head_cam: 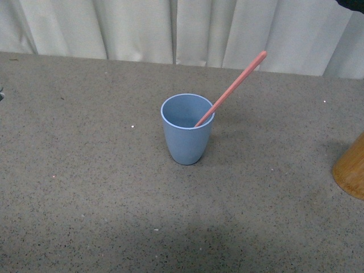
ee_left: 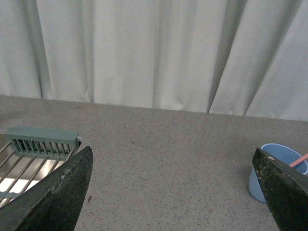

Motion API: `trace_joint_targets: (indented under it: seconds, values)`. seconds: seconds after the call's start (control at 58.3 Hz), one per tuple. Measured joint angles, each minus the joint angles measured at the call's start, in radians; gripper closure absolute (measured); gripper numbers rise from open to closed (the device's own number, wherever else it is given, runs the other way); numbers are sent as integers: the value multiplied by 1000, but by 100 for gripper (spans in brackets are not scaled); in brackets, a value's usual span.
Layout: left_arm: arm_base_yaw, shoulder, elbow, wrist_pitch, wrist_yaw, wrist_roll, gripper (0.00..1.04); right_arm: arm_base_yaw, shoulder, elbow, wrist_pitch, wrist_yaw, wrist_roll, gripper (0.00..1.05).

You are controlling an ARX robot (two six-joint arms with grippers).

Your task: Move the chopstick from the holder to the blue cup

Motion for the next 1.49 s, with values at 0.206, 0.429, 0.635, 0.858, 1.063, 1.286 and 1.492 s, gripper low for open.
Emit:
trace_joint_targets:
  seconds: [0.206,0.429,0.635,0.858,1.063,1.286,1.492]
  values:
    - [0,0,0,0,0,0,7,-52,-113,-176,209,35,-196,23]
    - [0,0,0,0,1,0,7,-414,-648,-818,311,-314,-517,75]
    - [0,0,0,0,-2,0,7,-495,-1573,-921,-511,-369,-539,104]
    - [0,0,0,0,0,0,7,-496,-1640,-921,-541,-368,-540,104]
    - [0,0,0,0,0,0,7,-496,-1640,-921,-541,-369,-541,70]
    - [0,0,0,0,0,0,7,-496,-1640,-921,-541,-369,-541,26]
    - [0,0,0,0,0,0,7,-496,-1640,-921,-541,-368,-541,10]
